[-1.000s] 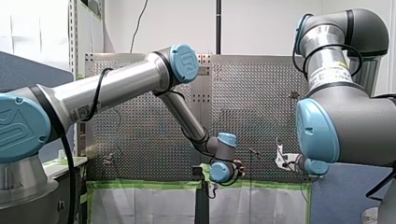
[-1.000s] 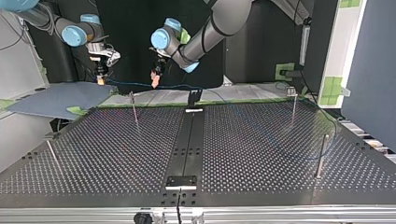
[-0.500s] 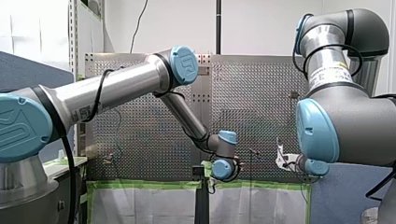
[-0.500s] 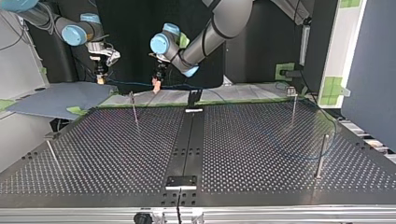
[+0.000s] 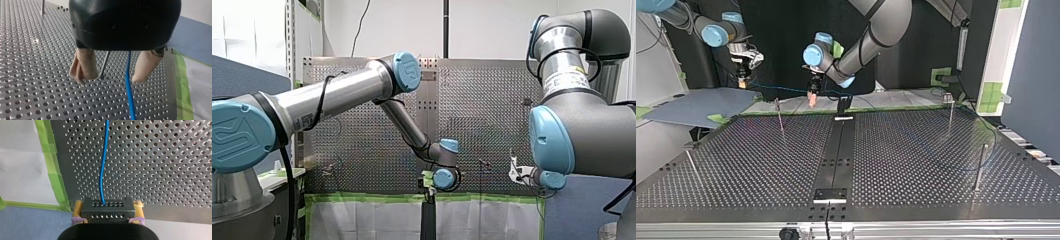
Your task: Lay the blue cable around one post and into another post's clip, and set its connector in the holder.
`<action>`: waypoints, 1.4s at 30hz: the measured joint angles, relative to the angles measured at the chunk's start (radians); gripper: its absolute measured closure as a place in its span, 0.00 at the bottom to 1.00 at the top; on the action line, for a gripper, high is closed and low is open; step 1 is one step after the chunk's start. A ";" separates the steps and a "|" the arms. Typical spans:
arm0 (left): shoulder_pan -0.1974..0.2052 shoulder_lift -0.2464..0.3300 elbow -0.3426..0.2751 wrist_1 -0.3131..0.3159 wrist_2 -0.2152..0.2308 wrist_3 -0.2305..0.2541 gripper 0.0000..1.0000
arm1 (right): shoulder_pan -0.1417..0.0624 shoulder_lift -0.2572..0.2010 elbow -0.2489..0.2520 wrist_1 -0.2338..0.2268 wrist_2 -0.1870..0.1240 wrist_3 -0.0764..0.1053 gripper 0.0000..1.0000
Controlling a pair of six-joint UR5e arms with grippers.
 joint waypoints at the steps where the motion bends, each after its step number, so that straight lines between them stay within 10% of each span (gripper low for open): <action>1: -0.001 0.000 0.000 0.000 -0.001 0.002 0.00 | 0.000 0.000 0.000 0.000 0.001 0.001 1.00; 5: -0.012 0.000 0.000 0.002 -0.006 0.011 0.11 | -0.003 0.000 0.000 -0.005 0.005 0.008 1.00; 7: -0.017 0.000 0.000 0.007 -0.008 0.016 0.47 | -0.005 0.001 0.000 -0.017 0.004 0.019 1.00; 11: -0.027 0.000 0.000 0.029 -0.009 0.034 0.76 | -0.010 0.002 -0.003 -0.041 0.002 0.040 1.00; 12: -0.028 0.000 0.000 0.036 -0.008 0.039 1.00 | -0.011 0.002 -0.005 -0.044 0.002 0.044 1.00; 42: -0.042 -0.002 -0.010 0.114 0.017 0.139 1.00 | -0.041 0.004 -0.032 -0.035 0.104 0.065 1.00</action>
